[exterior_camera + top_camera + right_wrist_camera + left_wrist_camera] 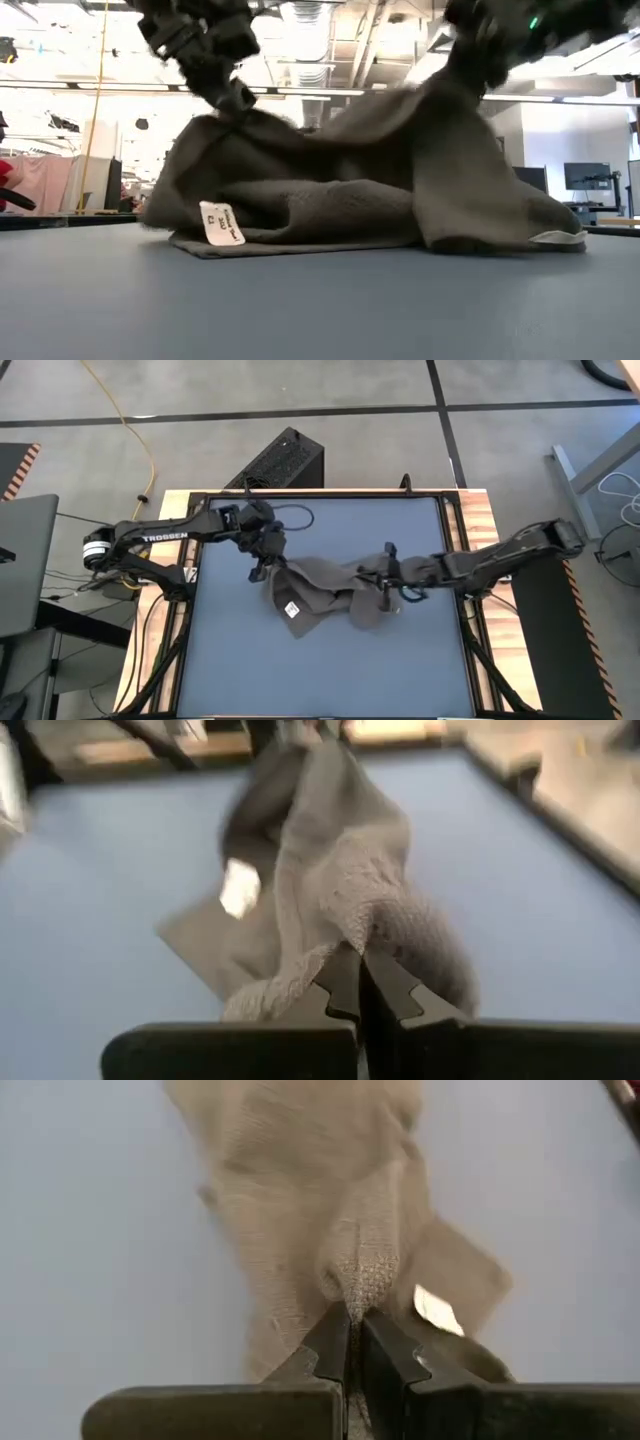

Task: Roll towel into tight, uniform cylinder
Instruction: Fold the gray towel

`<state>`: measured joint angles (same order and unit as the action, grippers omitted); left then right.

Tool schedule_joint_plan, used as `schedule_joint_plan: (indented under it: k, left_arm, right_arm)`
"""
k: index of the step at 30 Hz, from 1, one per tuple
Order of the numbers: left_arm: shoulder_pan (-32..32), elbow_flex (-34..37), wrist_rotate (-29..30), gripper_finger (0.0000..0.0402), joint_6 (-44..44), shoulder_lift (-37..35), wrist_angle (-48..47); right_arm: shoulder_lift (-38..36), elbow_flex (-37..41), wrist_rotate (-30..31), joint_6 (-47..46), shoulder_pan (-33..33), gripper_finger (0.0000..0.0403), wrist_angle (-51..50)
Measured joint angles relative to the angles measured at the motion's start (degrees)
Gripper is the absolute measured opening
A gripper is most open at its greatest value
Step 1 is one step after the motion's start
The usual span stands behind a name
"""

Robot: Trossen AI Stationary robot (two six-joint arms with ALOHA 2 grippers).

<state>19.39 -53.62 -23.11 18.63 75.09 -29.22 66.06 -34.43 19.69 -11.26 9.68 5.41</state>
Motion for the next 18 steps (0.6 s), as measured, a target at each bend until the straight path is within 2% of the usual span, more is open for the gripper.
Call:
schedule_joint_plan:
  k: [3, 9, 14, 18]
  left_arm:
    - [-0.2, 5.5, 2.7, 0.0001, -1.1, 0.0, 3.2]
    - [0.5, 14.6, 11.7, 0.0001, -3.9, 0.0, 10.1]
    - [1.0, 16.4, 18.3, 0.0001, -6.0, 0.0, 11.7]
    - [0.4, 16.4, 20.6, 0.0018, -4.7, 0.0, 12.3]
  right_arm:
    - [5.8, 0.0, -0.7, -2.2, -1.9, 0.0017, 2.0]
    - [14.0, 0.0, -8.1, -4.0, -7.4, 0.0017, 7.9]
    - [19.4, 0.0, -17.7, -4.6, -11.3, 0.0019, 16.6]
    - [21.4, 0.0, -21.1, -6.4, -12.5, 0.0023, 18.0]
